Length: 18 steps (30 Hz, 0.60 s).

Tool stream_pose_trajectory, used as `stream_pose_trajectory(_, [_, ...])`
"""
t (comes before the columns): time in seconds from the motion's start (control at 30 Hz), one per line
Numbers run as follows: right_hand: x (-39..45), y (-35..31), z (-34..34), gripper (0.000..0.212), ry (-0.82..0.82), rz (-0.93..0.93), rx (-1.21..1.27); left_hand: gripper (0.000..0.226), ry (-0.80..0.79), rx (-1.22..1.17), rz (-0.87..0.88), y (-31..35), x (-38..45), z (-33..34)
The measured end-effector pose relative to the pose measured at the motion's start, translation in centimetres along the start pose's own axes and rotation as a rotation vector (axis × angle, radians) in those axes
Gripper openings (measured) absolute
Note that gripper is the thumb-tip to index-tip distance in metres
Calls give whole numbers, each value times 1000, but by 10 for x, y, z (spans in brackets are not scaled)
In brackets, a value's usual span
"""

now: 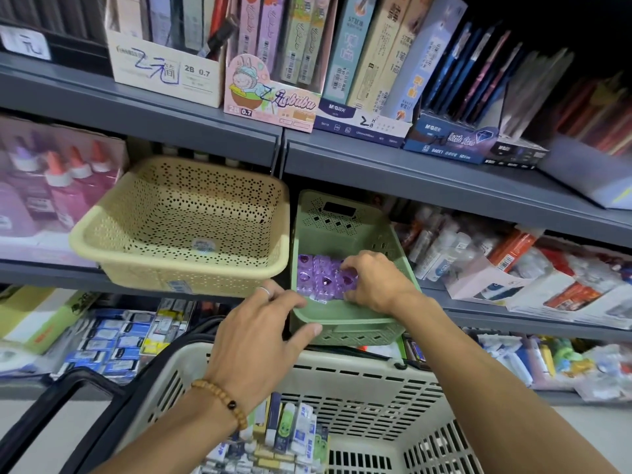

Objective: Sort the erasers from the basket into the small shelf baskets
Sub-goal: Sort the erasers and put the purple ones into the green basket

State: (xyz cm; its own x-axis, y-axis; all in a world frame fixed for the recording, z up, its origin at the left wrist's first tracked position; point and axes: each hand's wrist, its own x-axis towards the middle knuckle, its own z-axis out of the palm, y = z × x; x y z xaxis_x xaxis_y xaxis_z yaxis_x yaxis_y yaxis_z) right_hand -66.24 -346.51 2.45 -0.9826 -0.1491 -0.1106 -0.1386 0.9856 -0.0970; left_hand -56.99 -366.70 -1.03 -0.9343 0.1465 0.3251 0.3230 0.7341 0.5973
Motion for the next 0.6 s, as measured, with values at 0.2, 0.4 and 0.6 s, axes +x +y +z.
stream_pose_trajectory(0.2, [-54,-6,-24,33,276,36,401,28,29,-226,-118,16,-13,-10])
stream_pose_trajectory(0.4, [-155,-3,-1,13,274,127,844,11,-240,-713,-352,32,-83,-13])
stream_pose_trajectory(0.6, [-212,9,79,13,-217,283,875,15,-863,-499,-441,10,-142,15])
